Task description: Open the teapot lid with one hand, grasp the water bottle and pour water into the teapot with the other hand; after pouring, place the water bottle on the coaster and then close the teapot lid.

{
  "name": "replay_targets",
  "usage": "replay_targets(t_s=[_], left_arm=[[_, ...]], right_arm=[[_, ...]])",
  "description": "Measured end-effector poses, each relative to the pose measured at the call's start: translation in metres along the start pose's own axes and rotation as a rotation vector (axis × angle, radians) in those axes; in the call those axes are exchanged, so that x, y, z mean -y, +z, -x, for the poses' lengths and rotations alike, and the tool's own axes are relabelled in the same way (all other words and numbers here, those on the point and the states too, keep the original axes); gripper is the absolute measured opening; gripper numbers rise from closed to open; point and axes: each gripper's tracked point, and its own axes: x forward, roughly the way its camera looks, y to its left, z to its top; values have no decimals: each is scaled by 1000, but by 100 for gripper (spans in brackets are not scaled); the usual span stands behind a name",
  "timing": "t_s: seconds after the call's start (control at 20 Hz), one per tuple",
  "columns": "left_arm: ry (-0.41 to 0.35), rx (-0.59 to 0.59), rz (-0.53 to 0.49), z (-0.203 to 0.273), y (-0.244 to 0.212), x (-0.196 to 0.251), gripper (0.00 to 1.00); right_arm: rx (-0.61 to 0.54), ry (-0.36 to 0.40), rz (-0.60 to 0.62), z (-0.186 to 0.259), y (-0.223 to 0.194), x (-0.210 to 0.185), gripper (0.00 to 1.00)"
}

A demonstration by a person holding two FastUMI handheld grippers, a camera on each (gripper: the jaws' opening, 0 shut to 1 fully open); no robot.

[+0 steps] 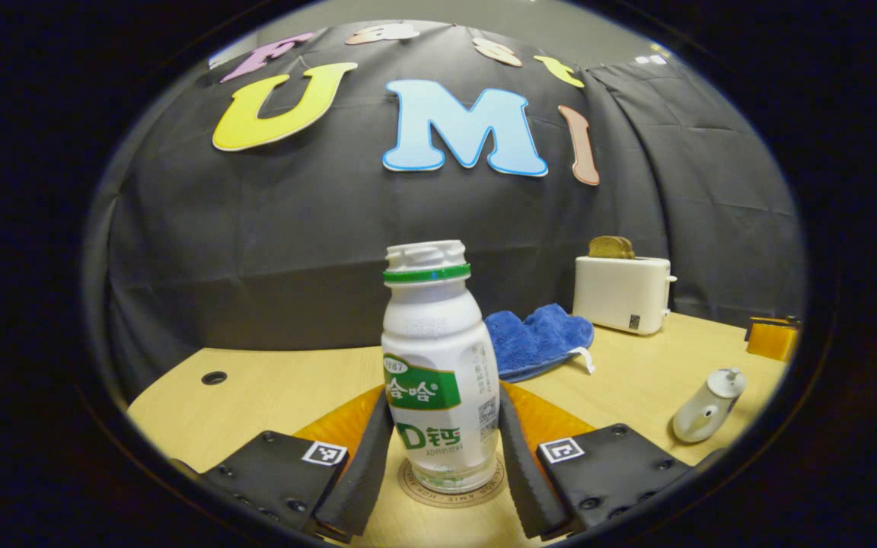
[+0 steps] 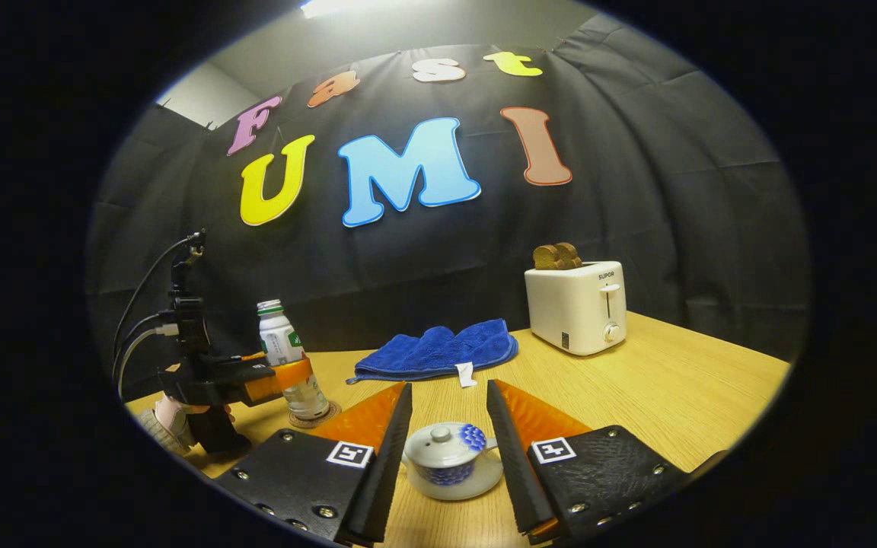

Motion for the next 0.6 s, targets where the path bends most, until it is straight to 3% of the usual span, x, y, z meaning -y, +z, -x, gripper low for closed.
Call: replay_targets(t_s=[0.05,0.15,0.3,0.6], left_arm=[[5,2,-1,-1,1,0,81],[8,6,-3,-2,1,1,75],[2,11,14,-1,0,2,88],[5,24,-22,4,5,8,100]], right_arm=[[0,-4,0,0,-1,1,61],[3,-9,-2,0,0,3,61],[3,-18,-6,0,1,5,61],[-3,-21,-8,0,-1,6,61]])
